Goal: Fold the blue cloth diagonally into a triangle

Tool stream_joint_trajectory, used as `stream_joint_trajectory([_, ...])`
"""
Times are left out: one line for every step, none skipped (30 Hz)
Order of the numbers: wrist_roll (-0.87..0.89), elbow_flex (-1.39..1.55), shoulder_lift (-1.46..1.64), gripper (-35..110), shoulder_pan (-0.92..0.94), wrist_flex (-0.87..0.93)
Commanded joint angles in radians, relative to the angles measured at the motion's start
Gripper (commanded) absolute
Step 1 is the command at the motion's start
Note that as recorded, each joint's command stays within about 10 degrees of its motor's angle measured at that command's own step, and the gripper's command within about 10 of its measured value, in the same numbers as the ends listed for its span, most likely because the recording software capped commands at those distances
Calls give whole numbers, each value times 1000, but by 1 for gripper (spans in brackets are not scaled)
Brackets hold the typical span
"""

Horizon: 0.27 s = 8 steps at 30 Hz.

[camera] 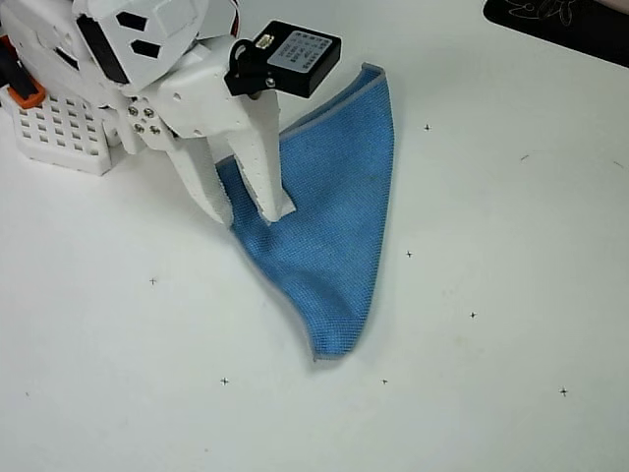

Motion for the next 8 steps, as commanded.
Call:
stream_joint_trajectory([-12,0,9,25,2,-2])
stream_joint_trajectory([-12,0,9,25,2,-2])
stream_joint_trajectory([-12,0,9,25,2,-2])
stream_joint_trajectory([-12,0,9,25,2,-2])
stream_joint_trajectory([-12,0,9,25,2,-2])
stream_joint_trajectory([-12,0,9,25,2,-2])
stream_joint_trajectory([-11,0,9,25,2,2])
stream_joint_trajectory([-11,0,9,25,2,3])
